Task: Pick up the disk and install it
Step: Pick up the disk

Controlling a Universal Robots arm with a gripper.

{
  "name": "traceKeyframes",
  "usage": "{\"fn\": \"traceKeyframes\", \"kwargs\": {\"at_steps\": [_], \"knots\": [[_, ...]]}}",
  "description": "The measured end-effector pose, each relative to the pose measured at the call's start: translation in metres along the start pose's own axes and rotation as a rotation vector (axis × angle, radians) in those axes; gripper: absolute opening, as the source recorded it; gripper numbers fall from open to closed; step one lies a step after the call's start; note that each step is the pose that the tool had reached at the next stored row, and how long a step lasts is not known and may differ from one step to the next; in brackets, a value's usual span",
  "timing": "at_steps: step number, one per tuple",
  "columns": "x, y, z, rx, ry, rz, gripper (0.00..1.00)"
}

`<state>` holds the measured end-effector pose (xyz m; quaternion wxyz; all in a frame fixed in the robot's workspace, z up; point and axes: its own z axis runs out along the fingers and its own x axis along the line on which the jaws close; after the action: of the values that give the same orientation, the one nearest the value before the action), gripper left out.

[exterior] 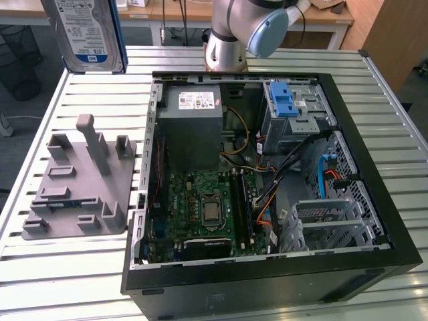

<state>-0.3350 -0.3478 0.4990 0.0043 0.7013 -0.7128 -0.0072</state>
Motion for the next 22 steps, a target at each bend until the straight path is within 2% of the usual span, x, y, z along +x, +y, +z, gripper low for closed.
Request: {"fn": "traceKeyframes", "kwargs": {"at_steps": [5, 16, 19, 22], "knots": [[0.0000, -0.0025, 0.0001, 0.0002, -0.0001, 0.000, 0.36], [0.0010, -0.0030, 0.0000, 0.0002, -0.0001, 0.000, 0.36], [0.0058, -0.0030, 0.0001, 0.0001, -0.0001, 0.000, 0.36], [0.0155, -0.0037, 0.0003, 0.0001, 0.0000, 0.000, 0.36]]}}
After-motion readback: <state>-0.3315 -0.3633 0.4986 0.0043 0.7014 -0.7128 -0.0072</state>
